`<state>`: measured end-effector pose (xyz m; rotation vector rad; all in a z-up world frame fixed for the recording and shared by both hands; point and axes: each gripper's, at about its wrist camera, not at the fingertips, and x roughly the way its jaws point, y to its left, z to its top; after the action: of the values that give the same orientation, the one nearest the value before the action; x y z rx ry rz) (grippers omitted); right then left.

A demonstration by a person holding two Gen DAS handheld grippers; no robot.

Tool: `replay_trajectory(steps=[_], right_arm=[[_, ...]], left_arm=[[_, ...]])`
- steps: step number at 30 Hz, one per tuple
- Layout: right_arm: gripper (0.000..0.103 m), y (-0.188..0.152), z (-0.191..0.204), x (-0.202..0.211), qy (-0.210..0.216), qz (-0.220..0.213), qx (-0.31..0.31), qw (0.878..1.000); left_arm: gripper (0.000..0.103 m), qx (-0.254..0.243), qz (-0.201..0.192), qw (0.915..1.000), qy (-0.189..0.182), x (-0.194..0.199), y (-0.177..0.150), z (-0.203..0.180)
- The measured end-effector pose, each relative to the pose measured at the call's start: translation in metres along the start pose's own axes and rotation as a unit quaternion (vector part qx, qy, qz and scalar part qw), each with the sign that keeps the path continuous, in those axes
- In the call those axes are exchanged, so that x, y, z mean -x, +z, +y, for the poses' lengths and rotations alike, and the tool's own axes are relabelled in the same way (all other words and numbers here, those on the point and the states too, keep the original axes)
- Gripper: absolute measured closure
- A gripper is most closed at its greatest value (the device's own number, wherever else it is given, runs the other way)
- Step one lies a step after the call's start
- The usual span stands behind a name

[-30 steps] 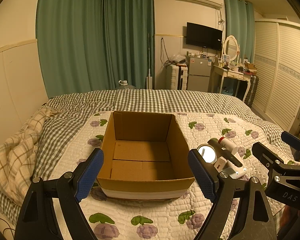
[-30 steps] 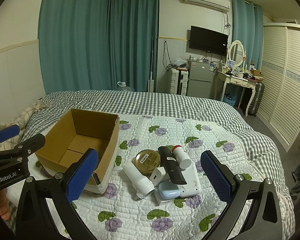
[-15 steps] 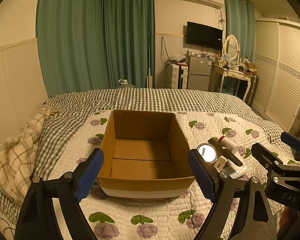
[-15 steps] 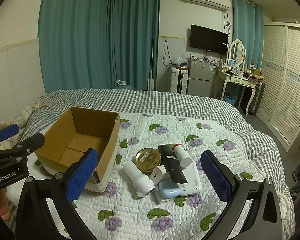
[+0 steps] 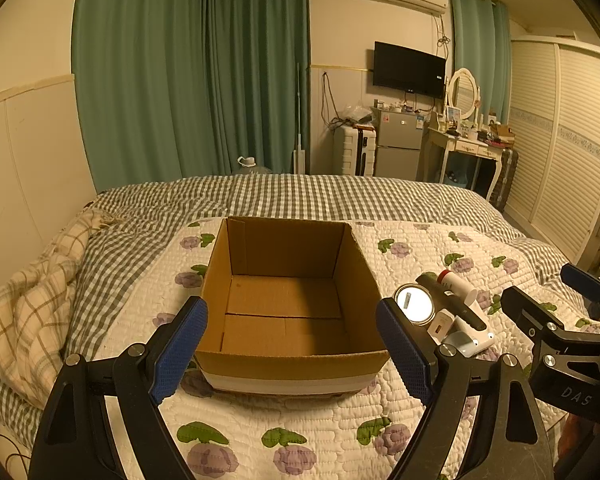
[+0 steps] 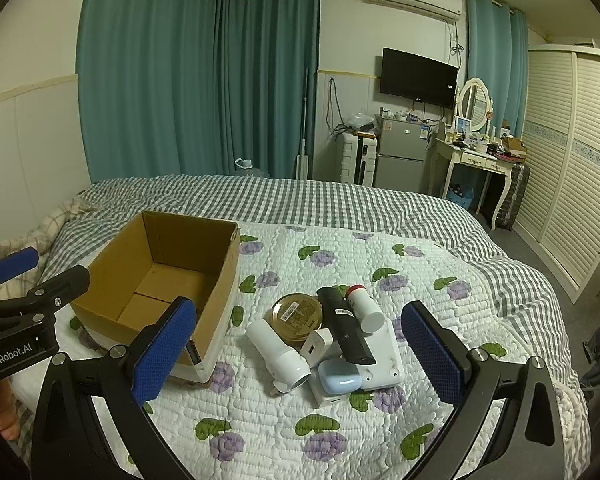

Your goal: Organize rigid objects

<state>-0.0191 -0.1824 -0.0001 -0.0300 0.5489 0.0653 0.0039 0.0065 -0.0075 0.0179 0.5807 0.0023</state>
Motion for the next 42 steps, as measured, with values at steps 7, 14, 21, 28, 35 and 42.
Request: replay_trajectory(steps=[7, 14, 21, 28, 35, 42], right_arm=[[0.000, 0.002, 0.000, 0.000, -0.001, 0.000, 0.000, 1.000], [0.000, 0.004, 0.000, 0.001, -0.001, 0.002, 0.001, 1.000], [0.000, -0.008, 0.000, -0.005, -0.003, 0.004, 0.003, 1.000], [0.000, 0.004, -0.003, 0.005, -0.007, -0.006, 0.017, 1.000], [0.000, 0.026, -0.012, 0.010, 0.007, -0.002, 0.040, 0.999], [0.000, 0.037, -0.043, -0.016, 0.009, 0.029, 0.052, 0.998]], left_arm=[[0.014, 0.000, 0.000, 1.0000, 0.000, 0.000, 0.000, 0.000], [0.014, 0.000, 0.001, 1.0000, -0.001, 0.002, -0.002, -0.001], [0.014, -0.002, 0.001, 1.0000, -0.002, 0.002, -0.009, 0.001], [0.014, -0.001, -0.001, 1.0000, -0.009, 0.009, 0.001, -0.002], [0.014, -0.008, 0.016, 0.9997, 0.016, 0.005, 0.023, 0.012], [0.014, -0.015, 0.069, 0.9958, 0.058, -0.025, 0.033, 0.040]])
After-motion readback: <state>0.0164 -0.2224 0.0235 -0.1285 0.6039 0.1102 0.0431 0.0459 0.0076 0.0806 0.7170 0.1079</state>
